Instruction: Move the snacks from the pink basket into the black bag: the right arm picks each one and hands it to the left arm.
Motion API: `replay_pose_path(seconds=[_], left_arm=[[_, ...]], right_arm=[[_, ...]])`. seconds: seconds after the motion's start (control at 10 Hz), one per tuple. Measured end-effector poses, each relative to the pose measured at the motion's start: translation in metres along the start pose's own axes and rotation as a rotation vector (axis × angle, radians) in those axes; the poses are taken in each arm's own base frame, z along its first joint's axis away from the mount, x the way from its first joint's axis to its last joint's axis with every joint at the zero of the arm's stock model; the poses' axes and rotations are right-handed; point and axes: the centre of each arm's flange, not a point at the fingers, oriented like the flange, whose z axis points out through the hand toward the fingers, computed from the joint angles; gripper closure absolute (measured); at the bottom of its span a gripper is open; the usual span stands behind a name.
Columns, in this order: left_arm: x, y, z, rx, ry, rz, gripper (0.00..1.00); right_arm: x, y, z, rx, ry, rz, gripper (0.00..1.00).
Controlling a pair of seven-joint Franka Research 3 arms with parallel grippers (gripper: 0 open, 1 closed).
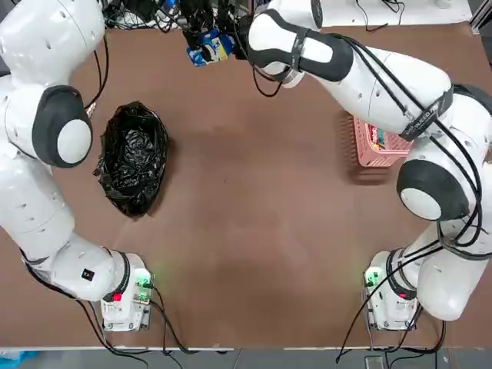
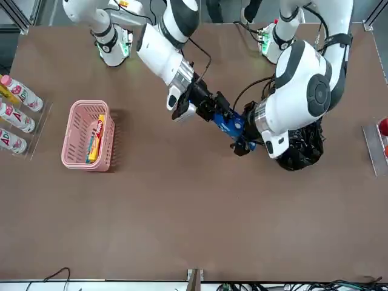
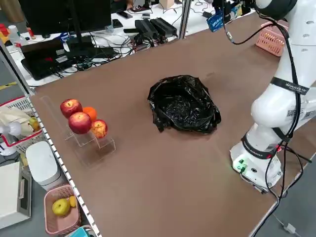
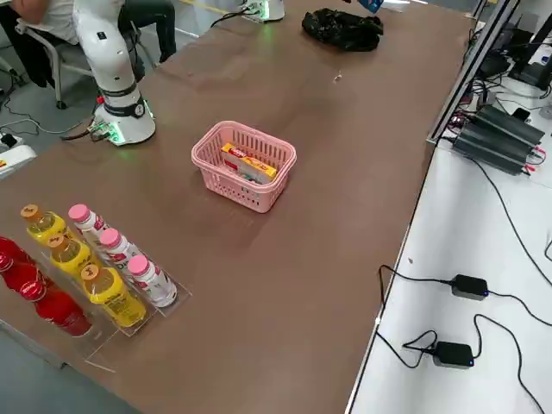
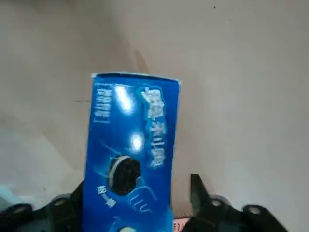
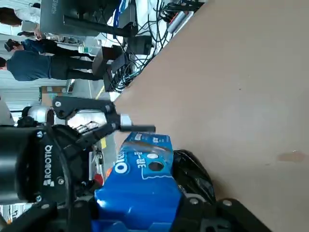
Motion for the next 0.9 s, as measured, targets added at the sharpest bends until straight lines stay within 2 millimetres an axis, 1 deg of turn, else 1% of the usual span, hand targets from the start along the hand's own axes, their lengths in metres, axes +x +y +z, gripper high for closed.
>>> replay_pose_path(seconds=[0.1,0.2,0.4,0.7,0.8,0.9], left_arm=[[0.0001,-0.0005,0.0004,0.005,0.0,0.001,0.44],[0.0002,-0.0007,0.0003,0.006,0.0,0.002,0.47],[0.0007,-0.0011,0.0004,0.01,0.0,0.002,0.49],[0.0028,-0.0013,-0.0021,0.008,0.0,-0.001,0.49],[0.0037,-0.0011,-0.0027,0.006,0.0,-0.002,0.49],[0.0082,-0.0003,-0.0042,0.001,0.013,-0.006,0.49]], right_arm=[[0.0013,0.0014,0.0008,-0.002,0.004,-0.003,0.57],[0.0006,0.0013,0.001,-0.002,0.003,-0.006,0.57],[-0.0005,0.0011,0.0014,-0.002,0.001,-0.008,0.57],[-0.001,-0.0013,0.0009,0.002,0.002,-0.008,0.5],[-0.0014,-0.0025,0.0007,0.005,0.001,-0.007,0.44],[-0.0038,-0.0054,0.0006,0.009,-0.003,-0.009,0.32]])
